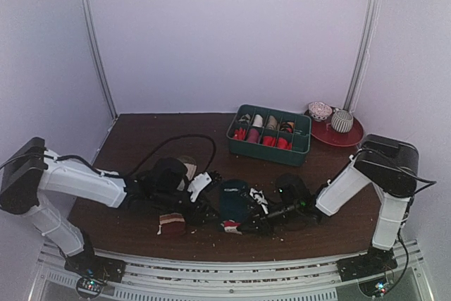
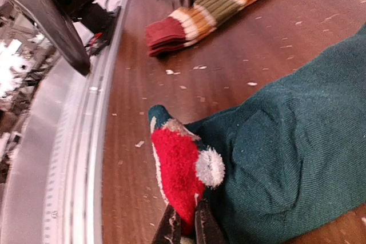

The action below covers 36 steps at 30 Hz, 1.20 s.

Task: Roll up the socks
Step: Roll the sock at the center of the board.

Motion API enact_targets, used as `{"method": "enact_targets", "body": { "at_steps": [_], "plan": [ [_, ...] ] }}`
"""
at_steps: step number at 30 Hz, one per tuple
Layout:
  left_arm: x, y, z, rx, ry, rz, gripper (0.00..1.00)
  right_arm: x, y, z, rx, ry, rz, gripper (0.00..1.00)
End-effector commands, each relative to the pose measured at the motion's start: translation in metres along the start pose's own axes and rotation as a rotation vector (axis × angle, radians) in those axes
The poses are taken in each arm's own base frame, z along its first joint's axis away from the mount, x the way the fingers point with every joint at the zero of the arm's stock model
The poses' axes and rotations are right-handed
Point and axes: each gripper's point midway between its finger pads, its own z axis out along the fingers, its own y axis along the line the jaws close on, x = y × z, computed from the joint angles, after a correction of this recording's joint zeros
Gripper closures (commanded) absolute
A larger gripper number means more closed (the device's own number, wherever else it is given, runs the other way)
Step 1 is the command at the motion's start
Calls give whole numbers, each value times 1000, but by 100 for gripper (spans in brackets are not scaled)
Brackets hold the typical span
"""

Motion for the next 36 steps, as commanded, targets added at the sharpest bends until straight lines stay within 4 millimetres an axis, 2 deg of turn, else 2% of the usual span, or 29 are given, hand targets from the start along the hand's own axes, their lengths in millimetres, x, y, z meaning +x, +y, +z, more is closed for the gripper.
{"method": "enact_targets", "body": {
  "at_steps": [1,4,11,17,23,25,29,30,34,36],
  "plan": [
    [-32,-12,-16,-17,-243,225,48,85,11,5,-121,304,349,94],
    [-27,-21,-8,21,-261,262,48,91,-4,6,-81,375,421,94],
    [8,-32,16,83,-179,247,50,101,-26,-1,7,442,514,94],
    [33,-25,30,62,-111,232,51,106,-29,-1,14,457,530,94],
    [41,-23,39,55,-89,228,54,108,-29,-1,16,465,540,94],
    [41,-21,42,42,-86,220,61,109,-30,-2,18,470,540,94],
    [41,-18,47,30,-77,200,89,110,-31,-2,28,483,538,94],
    [42,-17,48,30,-72,193,92,110,-31,-2,29,486,537,94],
    [49,-18,49,40,-53,165,94,109,-32,-2,35,497,527,94],
    [51,-17,47,37,-58,153,100,109,-33,-2,35,504,524,94]
  ]
}}
